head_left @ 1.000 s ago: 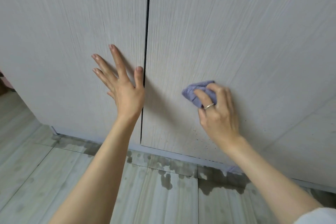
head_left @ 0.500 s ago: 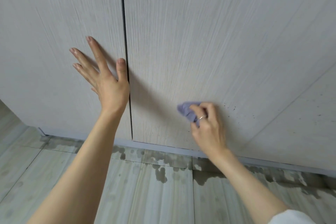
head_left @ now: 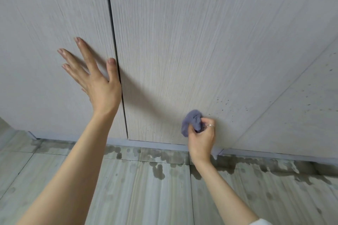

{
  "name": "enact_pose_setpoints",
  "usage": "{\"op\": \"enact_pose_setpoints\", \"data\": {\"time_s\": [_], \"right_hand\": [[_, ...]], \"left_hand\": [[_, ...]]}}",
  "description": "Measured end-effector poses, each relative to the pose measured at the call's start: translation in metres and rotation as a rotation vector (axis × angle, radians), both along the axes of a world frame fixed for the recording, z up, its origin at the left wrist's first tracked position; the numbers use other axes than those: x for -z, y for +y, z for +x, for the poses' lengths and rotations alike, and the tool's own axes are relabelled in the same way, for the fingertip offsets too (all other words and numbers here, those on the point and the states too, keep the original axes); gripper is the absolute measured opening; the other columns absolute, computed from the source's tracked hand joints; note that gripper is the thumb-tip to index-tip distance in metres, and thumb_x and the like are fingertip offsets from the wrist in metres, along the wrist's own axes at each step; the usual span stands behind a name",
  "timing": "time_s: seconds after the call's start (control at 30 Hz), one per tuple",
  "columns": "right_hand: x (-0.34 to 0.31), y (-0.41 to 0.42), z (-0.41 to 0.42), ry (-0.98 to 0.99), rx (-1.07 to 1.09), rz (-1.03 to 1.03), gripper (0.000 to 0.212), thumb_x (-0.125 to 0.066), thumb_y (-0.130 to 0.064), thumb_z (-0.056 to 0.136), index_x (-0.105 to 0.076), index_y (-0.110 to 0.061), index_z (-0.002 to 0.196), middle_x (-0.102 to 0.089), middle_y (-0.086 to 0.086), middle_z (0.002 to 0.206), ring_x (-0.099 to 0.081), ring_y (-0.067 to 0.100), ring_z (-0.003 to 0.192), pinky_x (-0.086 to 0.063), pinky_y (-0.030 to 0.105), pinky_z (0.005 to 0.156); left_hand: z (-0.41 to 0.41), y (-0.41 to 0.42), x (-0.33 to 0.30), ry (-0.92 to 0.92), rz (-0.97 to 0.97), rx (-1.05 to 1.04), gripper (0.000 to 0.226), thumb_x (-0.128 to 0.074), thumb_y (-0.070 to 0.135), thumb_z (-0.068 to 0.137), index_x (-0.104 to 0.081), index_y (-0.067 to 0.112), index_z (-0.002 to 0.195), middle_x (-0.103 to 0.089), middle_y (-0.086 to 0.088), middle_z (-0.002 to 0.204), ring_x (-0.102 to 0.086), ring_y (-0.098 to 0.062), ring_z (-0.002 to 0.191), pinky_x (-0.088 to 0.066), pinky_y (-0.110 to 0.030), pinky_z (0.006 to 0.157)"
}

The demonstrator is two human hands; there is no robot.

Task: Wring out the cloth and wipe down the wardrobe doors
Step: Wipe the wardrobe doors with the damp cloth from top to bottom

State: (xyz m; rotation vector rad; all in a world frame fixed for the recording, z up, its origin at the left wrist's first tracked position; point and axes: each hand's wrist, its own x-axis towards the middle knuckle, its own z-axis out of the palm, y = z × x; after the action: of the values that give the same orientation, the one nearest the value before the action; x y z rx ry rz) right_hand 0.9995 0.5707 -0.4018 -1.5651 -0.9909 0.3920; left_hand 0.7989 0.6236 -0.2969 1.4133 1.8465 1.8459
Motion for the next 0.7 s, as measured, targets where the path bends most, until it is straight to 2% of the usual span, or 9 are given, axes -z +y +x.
{"op": "enact_pose_setpoints", "data": {"time_s": [0.07,0.13,0.2,0.3,0.4,0.47,0.53,0.6,0.7], "right_hand": [[-0.032,0.005,-0.003,0.193,0.039,0.103,0.027,-0.069,-0.003,0.080,-0.048,-0.015,0.091,-0.058,0.002,0.087,-0.053,0.009,0.073,-0.041,0.007,0.064],[-0.060,0.013,0.002,0.418,0.053,0.189,0.025,-0.071,-0.009,0.081,-0.049,-0.015,0.092,-0.059,-0.007,0.084,-0.057,0.001,0.071,-0.044,0.009,0.064],[-0.070,0.018,0.013,0.589,0.058,0.239,0.023,-0.070,-0.011,0.082,-0.051,-0.017,0.091,-0.061,-0.008,0.084,-0.060,-0.005,0.067,-0.046,0.011,0.062],[-0.051,0.015,0.023,0.653,0.125,0.145,0.025,-0.068,-0.010,0.084,-0.050,-0.012,0.101,-0.061,-0.006,0.088,-0.060,0.004,0.079,-0.049,0.015,0.069],[-0.015,0.009,0.035,0.811,0.204,-0.026,0.025,-0.067,-0.010,0.085,-0.051,-0.008,0.105,-0.065,0.004,0.099,-0.061,0.021,0.096,-0.050,0.035,0.088],[-0.007,0.007,0.041,0.916,0.229,-0.101,0.024,-0.068,-0.007,0.083,-0.054,-0.006,0.102,-0.064,0.016,0.112,-0.062,0.028,0.098,-0.049,0.043,0.093],[-0.015,0.008,0.043,0.900,0.242,-0.092,0.021,-0.068,-0.006,0.083,-0.053,-0.008,0.098,-0.064,0.015,0.112,-0.062,0.027,0.098,-0.048,0.043,0.095],[-0.042,0.011,0.041,0.806,0.184,-0.003,0.019,-0.067,-0.007,0.084,-0.052,-0.012,0.094,-0.064,0.008,0.103,-0.062,0.024,0.098,-0.049,0.040,0.094],[-0.087,0.018,0.046,0.719,0.085,0.163,0.023,-0.070,-0.008,0.082,-0.053,-0.012,0.096,-0.064,0.005,0.097,-0.064,0.023,0.097,-0.052,0.038,0.088]], "left_hand": [[0.000,0.001,0.001,-0.006,0.007,-0.003,0.068,-0.041,0.035,0.098,-0.001,0.021,0.151,0.020,-0.014,0.155,0.019,-0.037,0.141,0.006,-0.050,0.110],[0.001,0.001,0.000,0.006,0.026,-0.007,0.067,-0.040,0.033,0.099,-0.001,0.018,0.151,0.019,-0.017,0.155,0.019,-0.038,0.141,0.009,-0.041,0.108],[0.002,0.001,0.000,0.017,0.040,-0.011,0.066,-0.039,0.032,0.099,-0.002,0.014,0.151,0.018,-0.021,0.154,0.018,-0.039,0.141,0.011,-0.032,0.103],[0.002,0.001,0.000,0.017,0.050,0.000,0.067,-0.039,0.033,0.100,-0.002,0.011,0.151,0.018,-0.024,0.153,0.018,-0.041,0.140,0.014,-0.029,0.102],[0.000,0.002,0.002,0.031,0.069,0.011,0.067,-0.039,0.033,0.099,-0.003,0.010,0.151,0.017,-0.026,0.152,0.018,-0.041,0.140,0.022,-0.015,0.099],[0.000,0.004,0.004,0.045,0.077,0.009,0.066,-0.038,0.033,0.099,-0.003,0.009,0.150,0.016,-0.028,0.152,0.018,-0.042,0.140,0.022,-0.014,0.100],[0.001,0.005,0.005,0.039,0.072,0.004,0.066,-0.037,0.034,0.099,-0.003,0.009,0.150,0.016,-0.028,0.152,0.018,-0.042,0.140,0.020,-0.024,0.105],[0.002,0.005,0.006,0.030,0.069,-0.009,0.066,-0.036,0.035,0.100,-0.003,0.010,0.151,0.016,-0.027,0.152,0.017,-0.043,0.140,0.016,-0.032,0.107],[0.005,0.005,0.005,0.033,0.071,-0.025,0.065,-0.035,0.036,0.100,-0.003,0.009,0.150,0.016,-0.028,0.152,0.016,-0.044,0.140,0.015,-0.034,0.106]]}}
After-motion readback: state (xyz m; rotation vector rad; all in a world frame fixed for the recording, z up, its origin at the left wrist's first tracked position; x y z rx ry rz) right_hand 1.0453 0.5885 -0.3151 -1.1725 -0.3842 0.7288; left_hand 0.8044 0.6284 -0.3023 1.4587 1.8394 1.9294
